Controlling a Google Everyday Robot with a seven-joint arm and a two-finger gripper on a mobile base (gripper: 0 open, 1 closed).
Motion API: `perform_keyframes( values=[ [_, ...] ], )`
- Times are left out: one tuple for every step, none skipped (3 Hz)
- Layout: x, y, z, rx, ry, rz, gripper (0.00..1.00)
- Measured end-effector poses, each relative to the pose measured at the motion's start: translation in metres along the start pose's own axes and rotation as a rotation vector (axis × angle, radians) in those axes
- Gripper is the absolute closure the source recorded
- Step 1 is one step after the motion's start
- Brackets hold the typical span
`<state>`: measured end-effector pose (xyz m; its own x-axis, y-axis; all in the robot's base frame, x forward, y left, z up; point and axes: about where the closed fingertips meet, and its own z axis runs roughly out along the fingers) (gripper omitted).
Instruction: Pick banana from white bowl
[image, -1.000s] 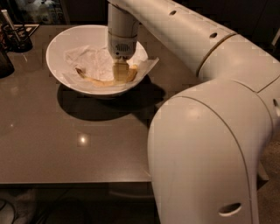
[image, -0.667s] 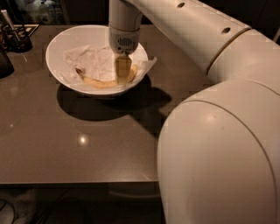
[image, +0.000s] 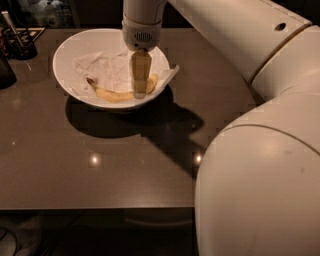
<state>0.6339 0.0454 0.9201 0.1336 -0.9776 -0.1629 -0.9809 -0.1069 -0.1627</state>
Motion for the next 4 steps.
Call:
perform_keyframes(
  values=[
    [-0.003,-0.003,0.001,-0.002,-0.025,-0.030,0.00],
    [-0.003,-0.008,-0.001,-0.001,-0.037,-0.046,0.00],
    [-0.003,-0.014,-0.001,0.000,-0.049,-0.049,0.14],
    [-0.001,-0.021,0.004,-0.009,-0.051,-0.042,0.35]
  ],
)
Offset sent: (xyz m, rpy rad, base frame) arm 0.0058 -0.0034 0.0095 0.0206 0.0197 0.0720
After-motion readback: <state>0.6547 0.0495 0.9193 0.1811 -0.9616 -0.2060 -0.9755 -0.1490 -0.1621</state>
